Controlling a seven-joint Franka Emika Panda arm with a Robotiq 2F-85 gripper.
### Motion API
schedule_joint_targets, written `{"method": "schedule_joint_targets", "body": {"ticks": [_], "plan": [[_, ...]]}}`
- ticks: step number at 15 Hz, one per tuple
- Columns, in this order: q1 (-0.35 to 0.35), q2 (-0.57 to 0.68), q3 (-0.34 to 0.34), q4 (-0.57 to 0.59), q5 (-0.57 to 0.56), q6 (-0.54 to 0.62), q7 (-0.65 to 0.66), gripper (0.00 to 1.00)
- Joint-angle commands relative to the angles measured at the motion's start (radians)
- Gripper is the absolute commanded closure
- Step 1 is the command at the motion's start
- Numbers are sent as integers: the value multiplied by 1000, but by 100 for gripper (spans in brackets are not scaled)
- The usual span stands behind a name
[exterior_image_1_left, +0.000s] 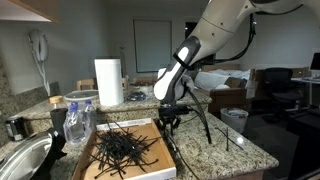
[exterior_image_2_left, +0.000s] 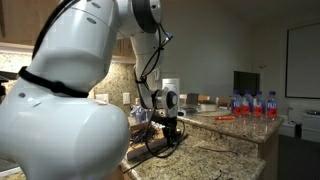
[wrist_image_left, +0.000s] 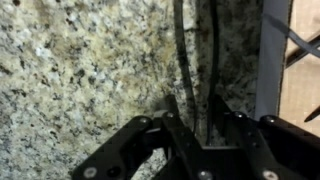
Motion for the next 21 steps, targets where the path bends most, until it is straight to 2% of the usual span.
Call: {"method": "schedule_joint_targets", "body": {"ticks": [1, 5, 11, 16, 21], "plan": [[5, -4, -7, -5, -35, -6, 27, 90], [0, -3, -1, -7, -22, -6, 16, 97], [-1, -83, 10, -43, -19, 15, -3, 92], [-4, -243, 57, -82, -16, 49, -21, 93], [-14, -313, 129, -64, 12, 25, -76, 93]]}}
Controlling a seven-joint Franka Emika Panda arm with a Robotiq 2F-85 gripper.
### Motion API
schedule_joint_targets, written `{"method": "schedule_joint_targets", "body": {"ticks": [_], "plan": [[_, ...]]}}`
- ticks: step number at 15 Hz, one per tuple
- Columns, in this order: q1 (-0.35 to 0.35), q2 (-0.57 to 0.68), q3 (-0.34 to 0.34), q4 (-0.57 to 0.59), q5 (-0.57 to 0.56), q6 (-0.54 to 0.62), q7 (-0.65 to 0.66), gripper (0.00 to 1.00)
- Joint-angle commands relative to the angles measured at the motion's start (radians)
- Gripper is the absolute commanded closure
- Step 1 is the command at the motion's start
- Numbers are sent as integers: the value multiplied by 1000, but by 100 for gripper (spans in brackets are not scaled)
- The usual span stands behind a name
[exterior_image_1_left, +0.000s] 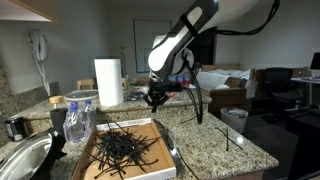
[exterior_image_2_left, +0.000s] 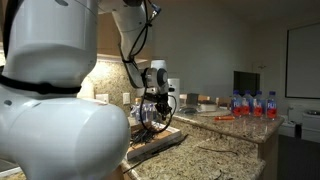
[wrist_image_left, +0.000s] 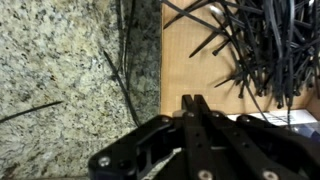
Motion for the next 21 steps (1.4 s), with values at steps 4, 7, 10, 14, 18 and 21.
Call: {"method": "schedule_joint_targets", "body": {"ticks": [4, 7, 10, 14, 18, 21], "plan": [[-25, -82, 79, -9, 103, -59, -149, 55], [-25, -80, 91, 17, 120, -116, -165, 37], [-35, -76, 82, 12, 74, -153, -112, 16], [-72, -38, 57, -7, 59, -140, -112, 0], [-99, 38, 32, -6, 50, -86, -122, 0], [-102, 108, 24, 6, 74, -44, -131, 0]]}}
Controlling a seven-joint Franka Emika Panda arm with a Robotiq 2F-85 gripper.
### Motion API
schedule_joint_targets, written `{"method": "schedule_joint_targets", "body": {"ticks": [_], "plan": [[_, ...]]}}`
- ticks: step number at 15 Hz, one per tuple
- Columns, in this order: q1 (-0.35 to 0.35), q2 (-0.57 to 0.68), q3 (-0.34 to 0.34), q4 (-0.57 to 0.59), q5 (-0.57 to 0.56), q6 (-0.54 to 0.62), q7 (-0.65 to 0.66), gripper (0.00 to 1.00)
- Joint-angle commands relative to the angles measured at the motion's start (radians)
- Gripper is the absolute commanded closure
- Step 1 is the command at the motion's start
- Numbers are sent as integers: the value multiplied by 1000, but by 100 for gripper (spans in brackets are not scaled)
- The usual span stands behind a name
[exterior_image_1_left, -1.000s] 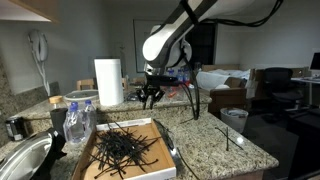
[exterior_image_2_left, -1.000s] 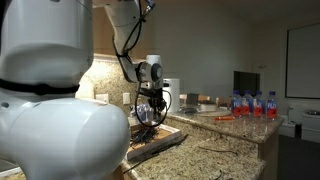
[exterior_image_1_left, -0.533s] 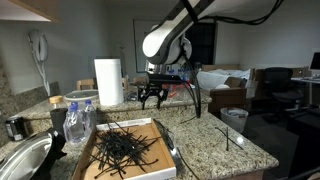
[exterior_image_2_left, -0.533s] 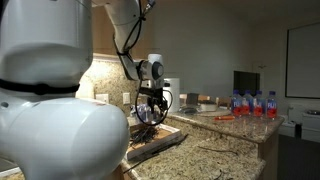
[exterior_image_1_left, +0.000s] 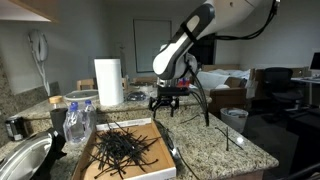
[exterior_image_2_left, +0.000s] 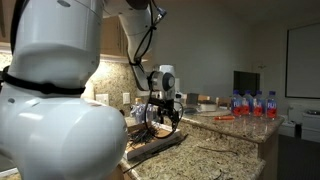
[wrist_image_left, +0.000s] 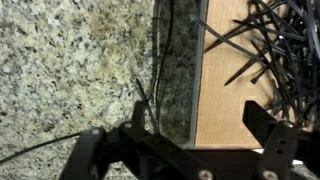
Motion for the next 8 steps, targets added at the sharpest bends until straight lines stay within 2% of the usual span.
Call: {"method": "schedule_joint_targets", "body": {"ticks": [1, 8], "plan": [[-5, 82, -7, 9, 1, 73, -2, 0], [-14, 205, -68, 62, 14, 105, 1, 0]]}}
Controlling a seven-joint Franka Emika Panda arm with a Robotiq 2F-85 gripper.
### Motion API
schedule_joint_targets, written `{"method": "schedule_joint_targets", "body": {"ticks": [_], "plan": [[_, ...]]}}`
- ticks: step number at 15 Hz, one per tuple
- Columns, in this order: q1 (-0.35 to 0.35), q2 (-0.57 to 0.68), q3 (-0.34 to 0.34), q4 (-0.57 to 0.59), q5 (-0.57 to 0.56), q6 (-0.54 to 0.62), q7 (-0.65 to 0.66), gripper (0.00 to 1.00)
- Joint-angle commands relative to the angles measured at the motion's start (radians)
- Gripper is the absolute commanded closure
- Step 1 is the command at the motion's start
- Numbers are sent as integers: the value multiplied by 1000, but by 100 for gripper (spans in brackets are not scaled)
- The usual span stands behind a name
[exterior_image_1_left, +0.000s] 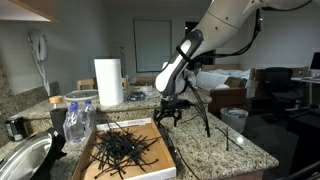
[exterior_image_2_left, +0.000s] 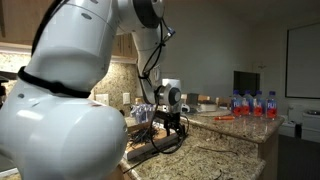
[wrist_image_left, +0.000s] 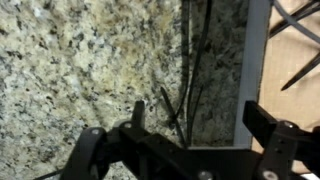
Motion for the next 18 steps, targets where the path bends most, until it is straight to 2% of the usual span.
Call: {"method": "schedule_joint_targets", "body": {"ticks": [1, 7, 9, 18], "plan": [[-13, 41, -19, 31, 16, 3, 0, 0], [-12, 91, -11, 68, 46, -1, -11, 0], [-9, 107, -2, 80, 58, 1, -12, 26], [-1, 126, -6, 105, 51, -4, -2, 85]]}}
